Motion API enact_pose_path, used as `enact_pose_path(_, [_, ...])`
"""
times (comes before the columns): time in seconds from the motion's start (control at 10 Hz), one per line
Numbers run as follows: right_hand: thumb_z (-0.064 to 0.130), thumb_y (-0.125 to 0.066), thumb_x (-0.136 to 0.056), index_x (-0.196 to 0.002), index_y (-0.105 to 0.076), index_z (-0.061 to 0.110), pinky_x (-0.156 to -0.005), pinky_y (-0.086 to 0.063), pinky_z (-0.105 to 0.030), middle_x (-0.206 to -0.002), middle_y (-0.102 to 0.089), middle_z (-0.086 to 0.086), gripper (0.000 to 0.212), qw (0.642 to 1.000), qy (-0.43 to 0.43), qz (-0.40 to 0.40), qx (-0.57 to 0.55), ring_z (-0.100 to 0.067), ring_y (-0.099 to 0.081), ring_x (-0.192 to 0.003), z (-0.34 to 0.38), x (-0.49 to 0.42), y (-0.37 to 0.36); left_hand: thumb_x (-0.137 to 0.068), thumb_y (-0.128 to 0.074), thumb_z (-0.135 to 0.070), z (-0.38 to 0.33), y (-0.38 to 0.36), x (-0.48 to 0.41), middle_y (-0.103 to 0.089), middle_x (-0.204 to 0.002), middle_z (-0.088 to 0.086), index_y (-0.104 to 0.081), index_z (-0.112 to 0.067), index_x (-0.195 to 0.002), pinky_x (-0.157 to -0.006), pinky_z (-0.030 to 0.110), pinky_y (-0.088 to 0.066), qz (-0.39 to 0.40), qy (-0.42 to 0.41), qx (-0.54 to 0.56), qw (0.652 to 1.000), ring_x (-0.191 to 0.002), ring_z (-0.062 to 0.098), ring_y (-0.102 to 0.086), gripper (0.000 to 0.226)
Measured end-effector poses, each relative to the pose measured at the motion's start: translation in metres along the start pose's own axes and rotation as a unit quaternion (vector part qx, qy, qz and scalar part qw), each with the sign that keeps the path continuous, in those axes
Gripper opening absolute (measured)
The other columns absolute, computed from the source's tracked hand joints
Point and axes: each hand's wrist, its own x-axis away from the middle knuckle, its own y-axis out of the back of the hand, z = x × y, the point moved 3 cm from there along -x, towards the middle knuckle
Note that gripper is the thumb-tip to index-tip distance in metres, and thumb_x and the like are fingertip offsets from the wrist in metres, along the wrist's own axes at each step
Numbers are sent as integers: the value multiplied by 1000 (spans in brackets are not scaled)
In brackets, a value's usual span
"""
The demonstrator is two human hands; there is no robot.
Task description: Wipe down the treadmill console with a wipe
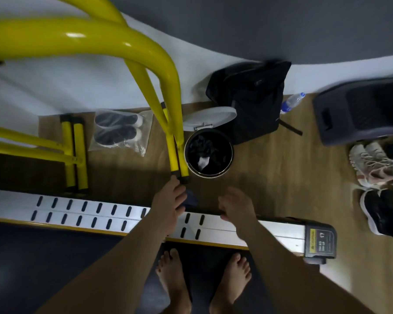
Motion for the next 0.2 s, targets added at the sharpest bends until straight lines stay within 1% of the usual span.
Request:
enact_pose_path(0.1, [13,-64,-86,-133,-53,22,-87,-57,-42,-104,-68,-8,49,993,-30,-41,-105,-24,-66,-99,-3,42,11,-102,-46,-41,-2,-7,35,-57,-138,9,-49,-11,-139,-110,47,-34,11,-12,-13,1000,-124,25,-53,48])
enact_pose_path(0.2, [16,-64,-83,-119,-58,24,-80,-59,-44,-90,-70,-6,37,981,-20,-61,-181,-24,-68,-90,26,120,33,-103,-44,-41,-22,-17,113,-63,-130,10,-56,-10,-129,-109,45,-39,25,-23,-10,999,-120,26,-59,42])
